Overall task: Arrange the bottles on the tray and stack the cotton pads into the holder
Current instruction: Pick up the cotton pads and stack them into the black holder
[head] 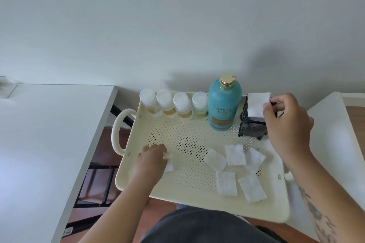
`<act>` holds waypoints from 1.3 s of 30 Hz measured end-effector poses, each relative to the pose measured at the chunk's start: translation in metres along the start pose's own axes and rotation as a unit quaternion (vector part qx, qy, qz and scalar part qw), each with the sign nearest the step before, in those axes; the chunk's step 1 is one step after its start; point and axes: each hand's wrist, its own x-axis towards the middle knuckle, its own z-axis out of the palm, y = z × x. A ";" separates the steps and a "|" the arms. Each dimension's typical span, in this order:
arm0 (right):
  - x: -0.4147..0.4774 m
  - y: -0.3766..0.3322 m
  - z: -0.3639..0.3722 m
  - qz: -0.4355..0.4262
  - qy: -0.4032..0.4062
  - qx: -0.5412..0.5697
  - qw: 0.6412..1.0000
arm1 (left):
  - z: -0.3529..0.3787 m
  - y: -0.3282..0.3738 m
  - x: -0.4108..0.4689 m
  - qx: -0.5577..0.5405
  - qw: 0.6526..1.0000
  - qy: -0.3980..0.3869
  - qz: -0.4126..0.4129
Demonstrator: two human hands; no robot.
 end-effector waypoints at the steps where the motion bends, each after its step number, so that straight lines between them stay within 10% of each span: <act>1: 0.000 0.001 0.000 0.000 0.002 -0.011 1.000 | 0.000 -0.001 0.001 0.004 1.000 -0.002 0.003; 19: -0.012 0.018 0.007 -0.154 -0.057 -0.235 0.958 | -0.018 0.012 -0.008 -0.159 0.984 0.072 0.045; 27: -0.009 0.014 0.008 -0.135 -0.132 -0.301 0.935 | -0.029 0.041 -0.021 -0.469 0.881 -0.013 -0.066; 33: -0.037 -0.010 0.000 -0.201 0.034 -0.168 0.964 | -0.037 0.054 -0.028 -0.558 0.829 -0.035 -0.030; 36: -0.064 -0.030 0.009 -0.195 -0.089 -0.031 0.976 | -0.040 0.062 -0.031 -0.597 0.800 -0.054 -0.012; 39: -0.083 -0.045 0.020 0.007 -0.327 0.167 0.930 | -0.043 0.067 -0.035 -0.619 0.782 -0.071 -0.005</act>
